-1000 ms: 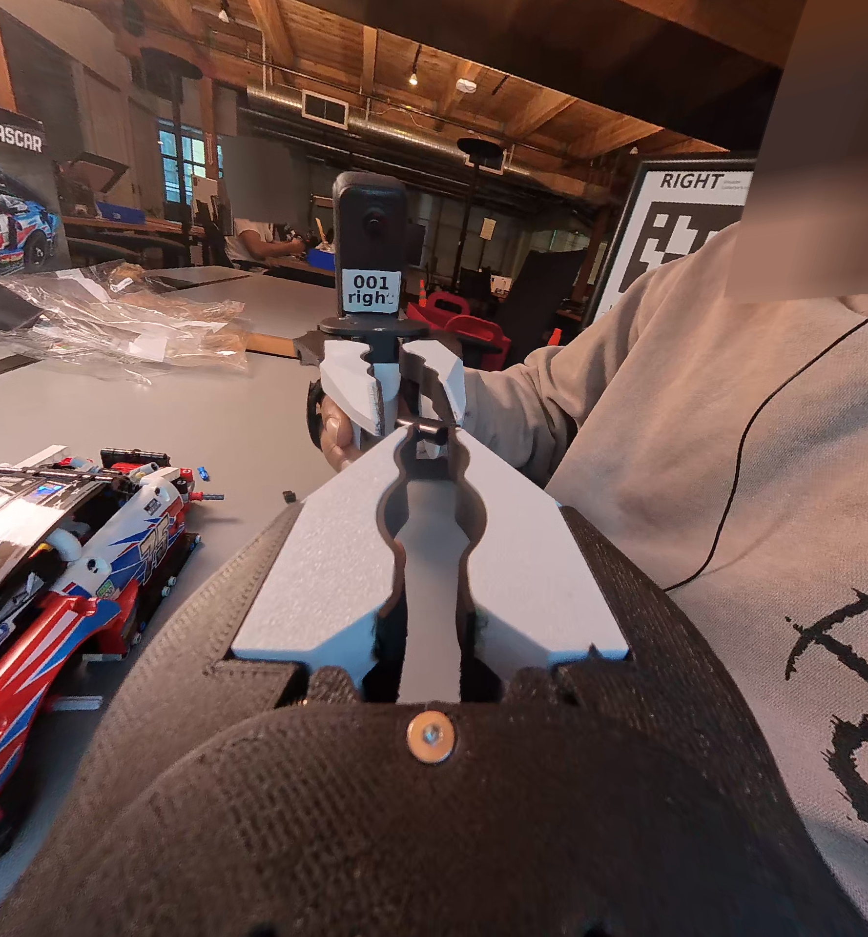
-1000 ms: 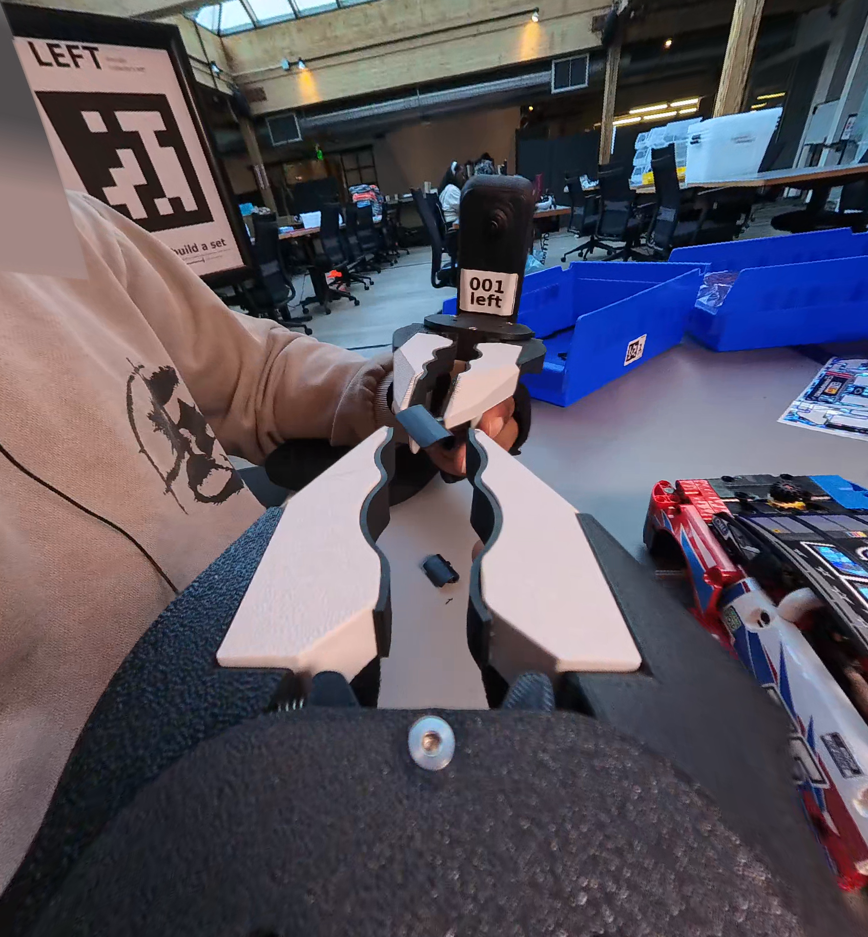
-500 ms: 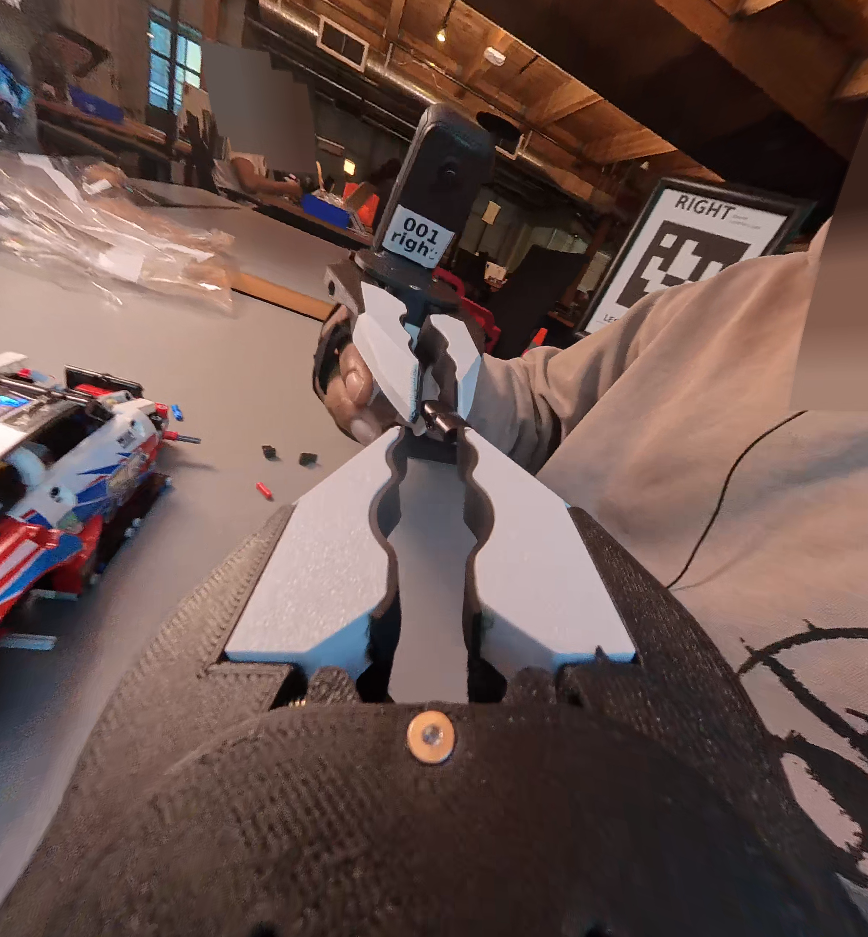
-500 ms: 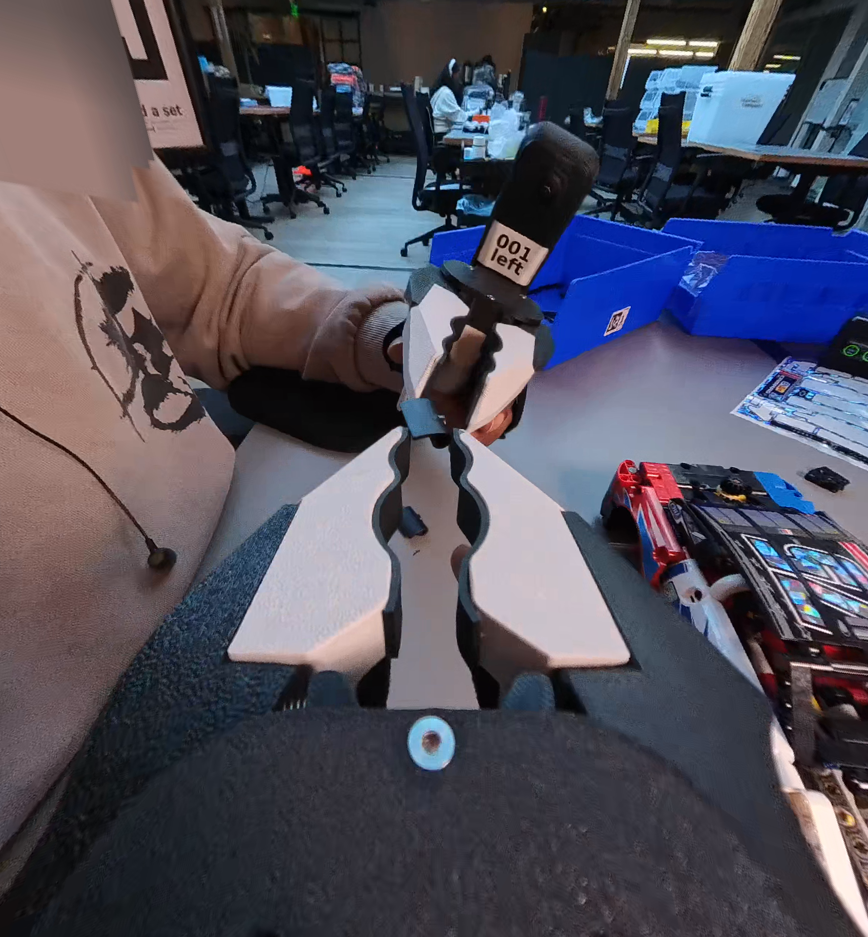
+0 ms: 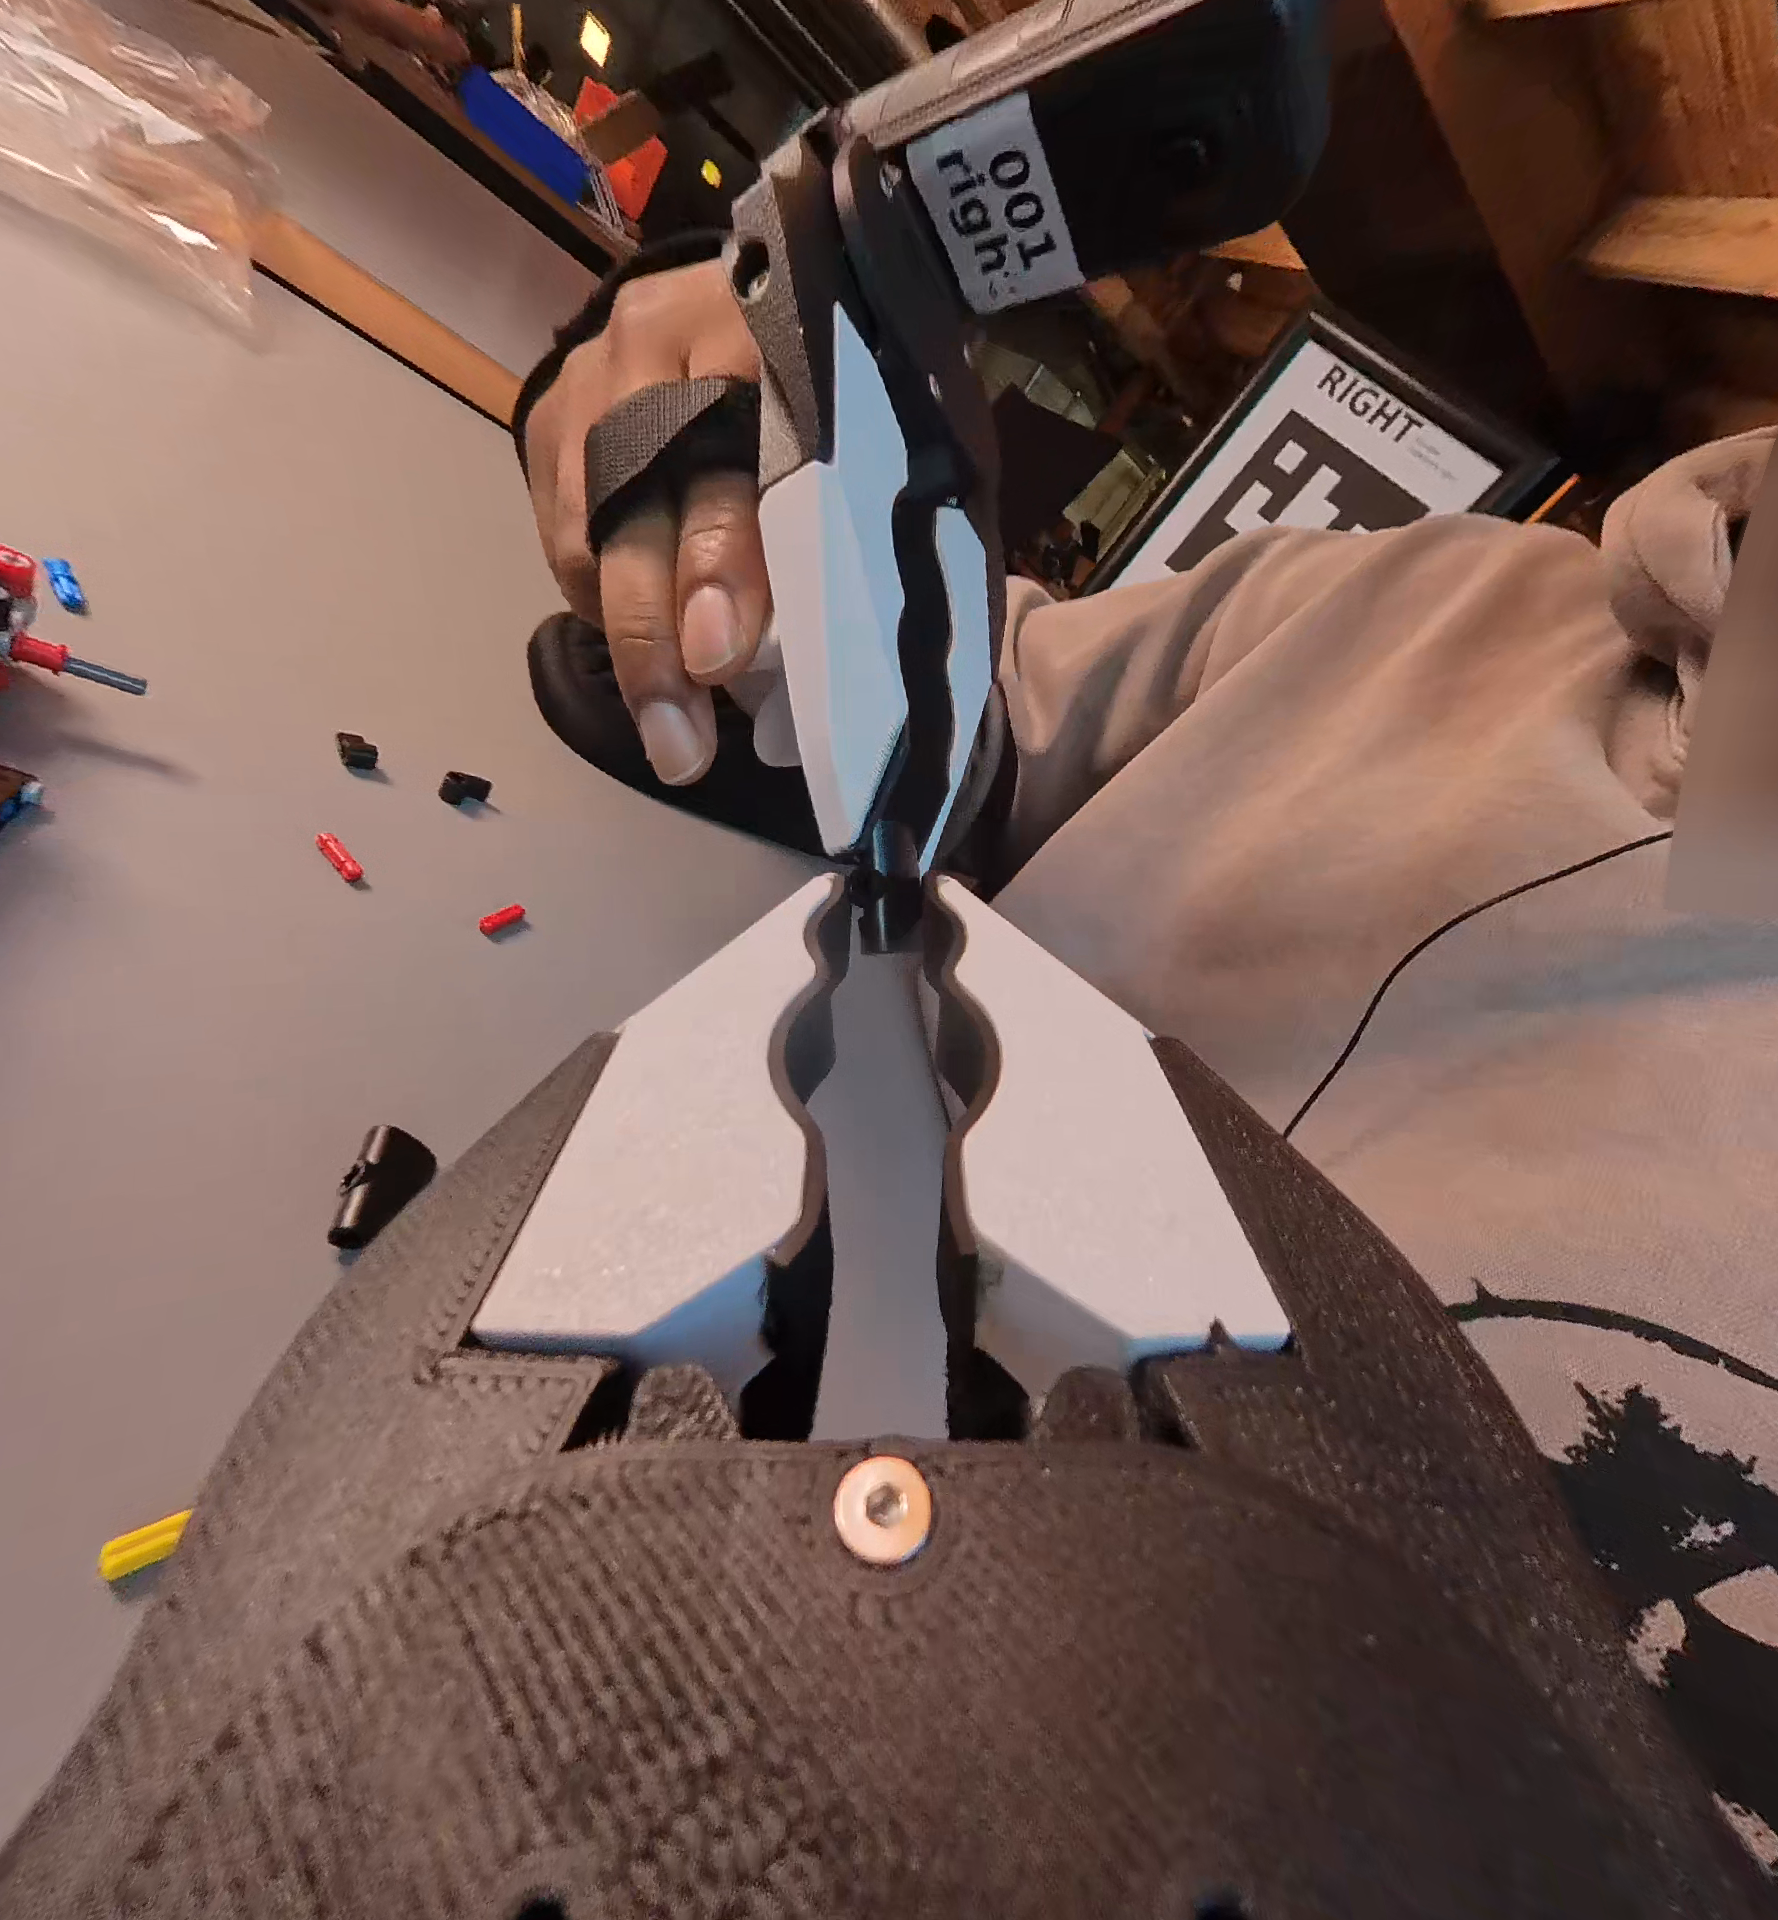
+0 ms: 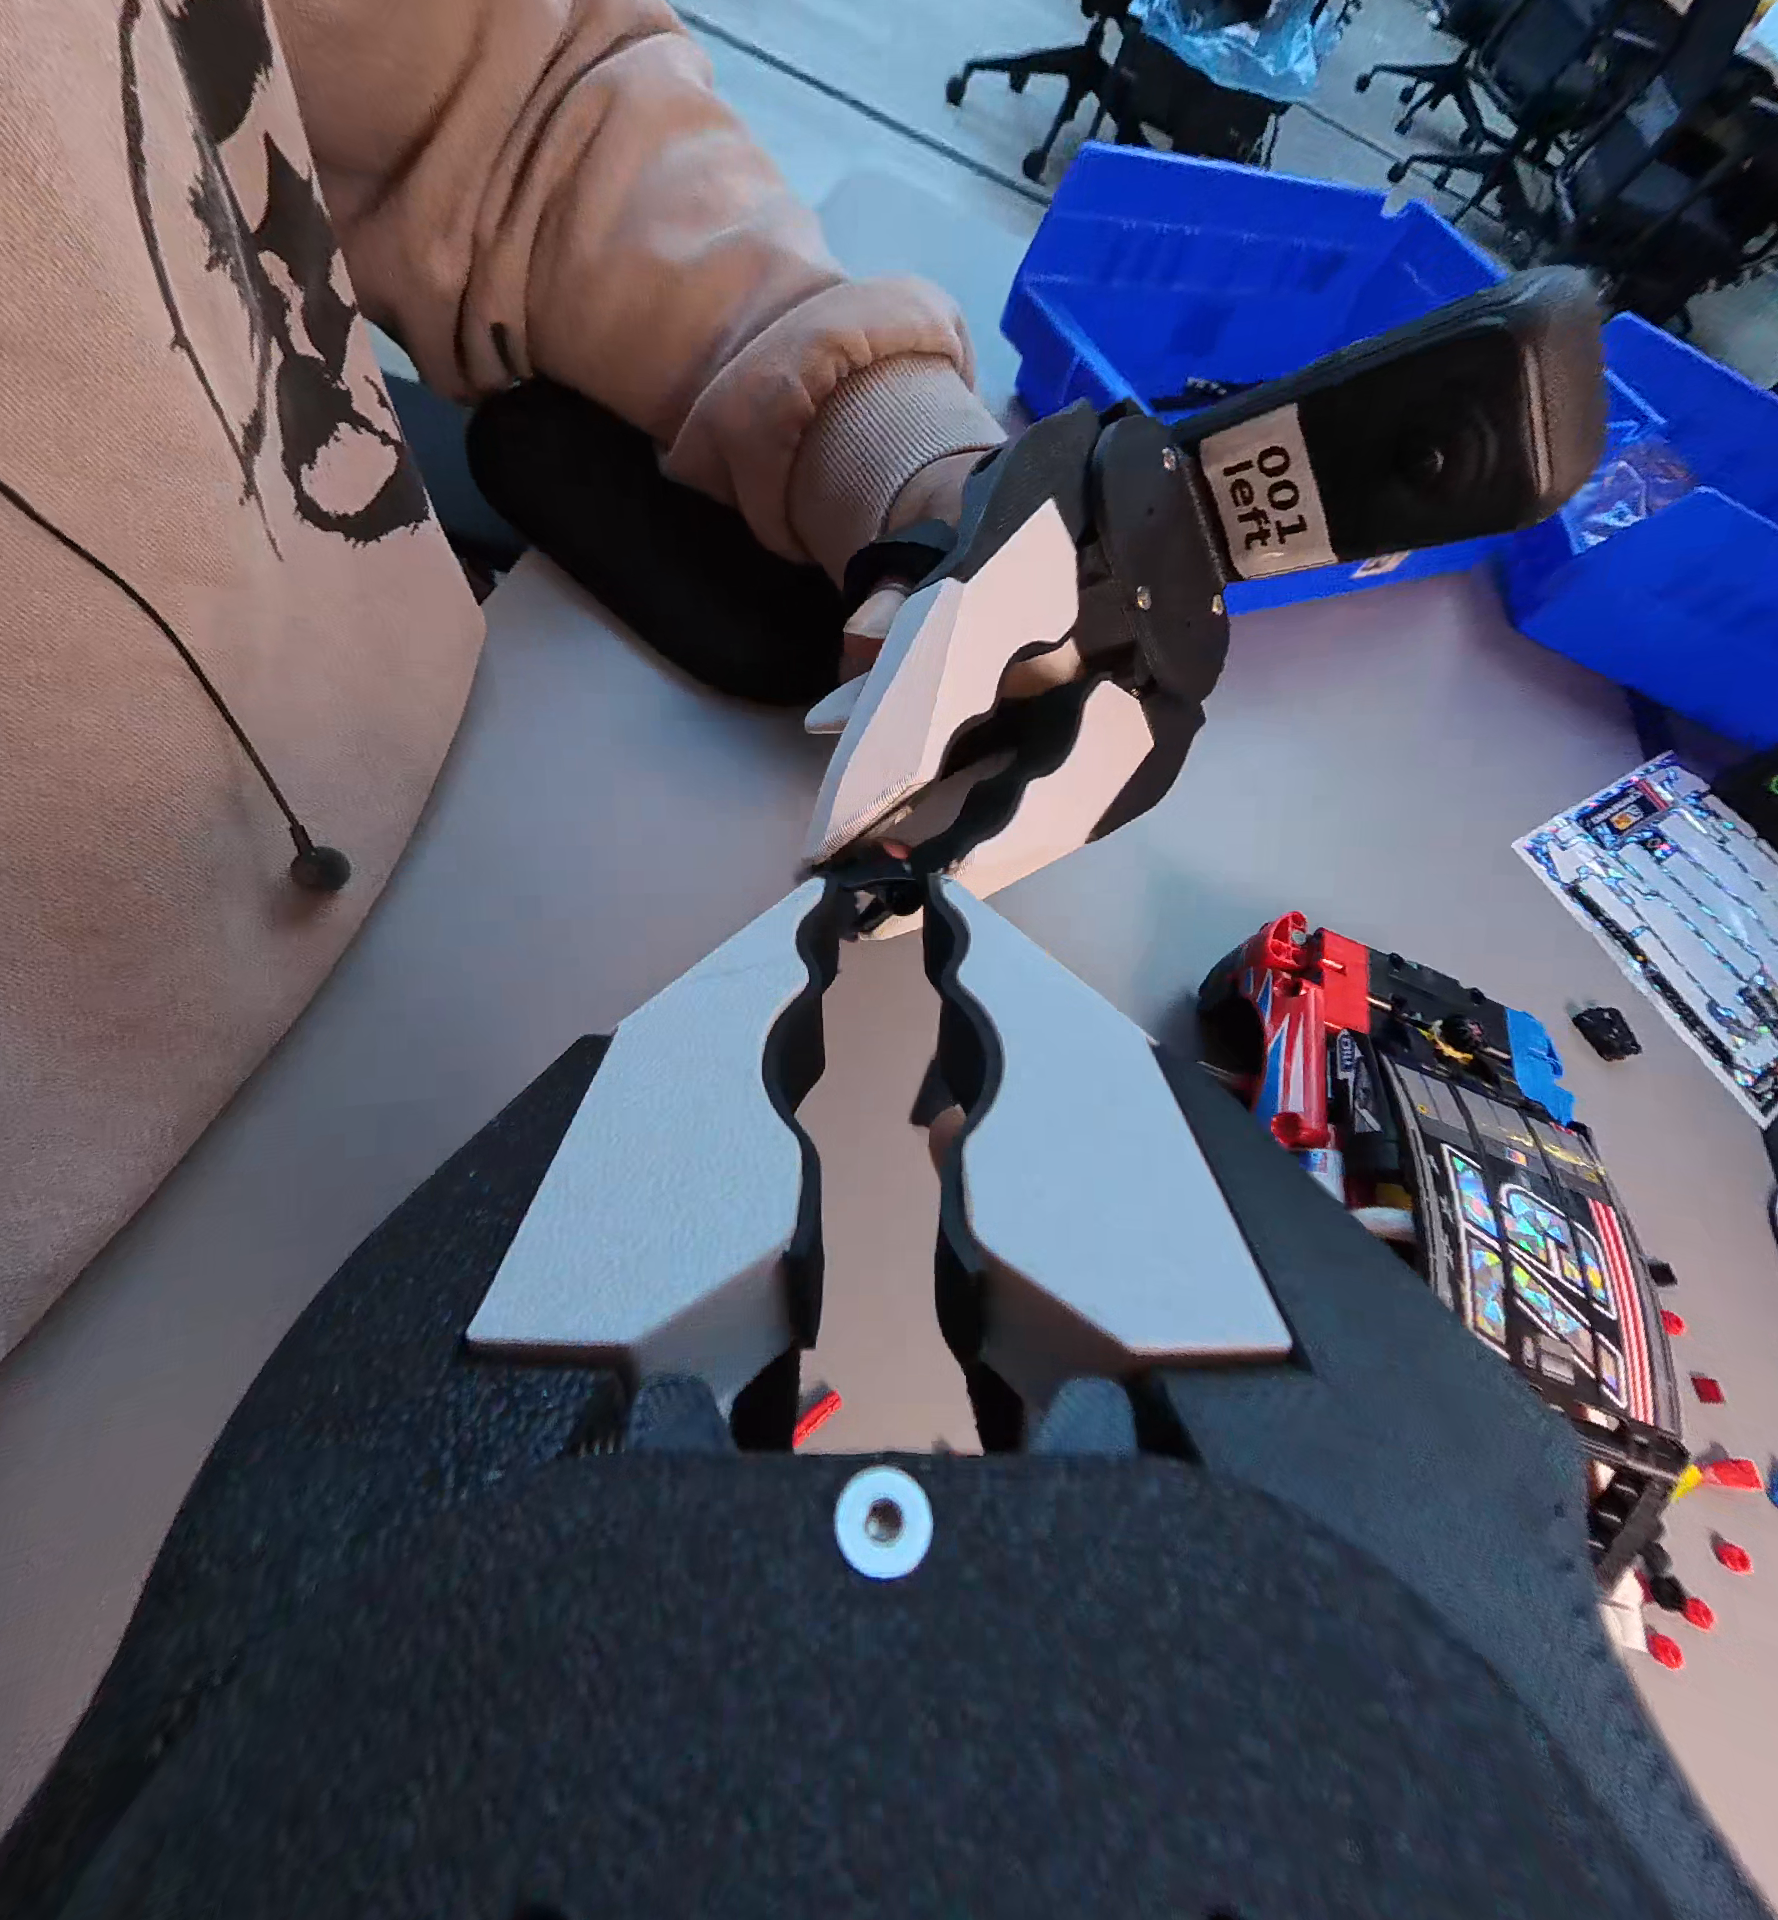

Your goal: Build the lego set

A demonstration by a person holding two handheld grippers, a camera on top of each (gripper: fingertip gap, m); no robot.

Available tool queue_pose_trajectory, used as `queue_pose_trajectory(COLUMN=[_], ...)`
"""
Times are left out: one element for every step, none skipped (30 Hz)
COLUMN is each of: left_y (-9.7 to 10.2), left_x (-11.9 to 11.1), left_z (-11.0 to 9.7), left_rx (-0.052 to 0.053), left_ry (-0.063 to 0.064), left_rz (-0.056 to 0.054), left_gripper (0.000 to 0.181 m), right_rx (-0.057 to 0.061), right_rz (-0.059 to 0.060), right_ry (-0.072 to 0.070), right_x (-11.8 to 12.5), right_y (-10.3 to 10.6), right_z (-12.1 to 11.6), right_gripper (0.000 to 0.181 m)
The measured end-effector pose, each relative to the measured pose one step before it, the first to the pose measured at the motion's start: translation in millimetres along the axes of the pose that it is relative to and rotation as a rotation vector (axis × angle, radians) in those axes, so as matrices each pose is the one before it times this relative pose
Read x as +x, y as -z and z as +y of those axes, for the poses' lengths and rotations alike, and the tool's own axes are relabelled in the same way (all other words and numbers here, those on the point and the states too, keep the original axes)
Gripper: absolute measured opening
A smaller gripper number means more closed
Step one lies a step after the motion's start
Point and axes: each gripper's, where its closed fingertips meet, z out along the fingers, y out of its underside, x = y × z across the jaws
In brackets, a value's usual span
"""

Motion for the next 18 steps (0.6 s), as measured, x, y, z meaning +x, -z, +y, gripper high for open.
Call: queue_pose_trajectory(left_y=[2.39,2.06,1.43,1.38,1.48,1.36,1.20,1.16,0.73,0.79,0.72,0.77,0.76,0.46,0.20,-0.20,-0.54,-0.96], left_x=[-1.42,-1.73,-2.07,-2.56,-2.01,-1.44,-1.22,-1.09,-0.42,-1.49,-0.68,0.41,-0.37,-0.87,-0.45,-0.35,-0.13,0.27], left_z=[-4.91,-4.50,-3.64,-4.02,-3.98,-2.91,-2.29,-1.63,-0.26,-0.35,-0.93,-0.89,-0.99,0.02,1.18,1.45,1.99,2.29], left_rx=[0.0306,0.0280,0.0222,0.0250,0.0254,0.0178,0.0142,0.0103,0.0010,0.0015,0.0040,0.0030,0.0037,-0.0018,-0.0077,-0.0082,-0.0116,-0.0133], left_ry=[0.0037,0.0043,0.0006,-0.0062,-0.0053,-0.0012,0.0003,0.0004,0.0016,-0.0025,-0.0044,0.0018,0.0023,0.0004,0.0005,0.0007,0.0032,0.0031], left_rz=[-0.0095,-0.0097,-0.0111,-0.0158,-0.0135,-0.0077,-0.0068,-0.0056,-0.0024,-0.0115,-0.0062,0.0020,-0.0026,-0.0058,-0.0029,-0.0015,0.0010,0.0037], left_gripper=[0.011,0.010,0.010,0.010,0.009,0.008,0.008,0.007,0.007,0.006,0.006,0.006,0.005,0.005,0.005,0.005,0.005,0.005], right_rx=[0.0303,0.0291,0.0262,0.0239,0.0203,0.0155,0.0151,0.0143,0.0090,0.0066,0.0027,0.0020,0.0057,0.0136,0.0156,0.0096,0.0055,0.0039], right_rz=[0.0224,0.0215,0.0189,0.0249,0.0283,0.0212,0.0186,0.0158,0.0038,-0.0082,-0.0089,-0.0029,0.0000,-0.0063,-0.0104,-0.0091,-0.0130,-0.0183], right_ry=[-0.0173,-0.0210,-0.0226,-0.0198,-0.0164,-0.0135,-0.0094,-0.0046,-0.0055,-0.0119,-0.0138,-0.0128,-0.0146,-0.0179,-0.0234,-0.0250,-0.0209,-0.0191], right_x=[4.92,4.87,4.27,4.58,4.69,3.18,2.50,2.03,0.30,-1.08,-0.95,0.28,1.10,0.28,-0.13,0.15,-0.46,-1.41], right_y=[1.26,1.07,0.70,0.46,0.64,0.82,0.80,0.62,0.33,-0.01,-0.06,0.15,0.60,1.09,1.32,1.04,0.76,0.33], right_z=[-0.94,-0.43,-0.31,-0.31,-0.34,-0.43,-0.71,-0.72,-0.31,-0.39,-0.08,-0.09,-0.33,-1.28,-1.69,-0.99,-0.37,-0.06], right_gripper=[0.014,0.014,0.014,0.014,0.014,0.011,0.006,0.005,0.007,0.010,0.014,0.017,0.017,0.017,0.017,0.016,0.016,0.015])
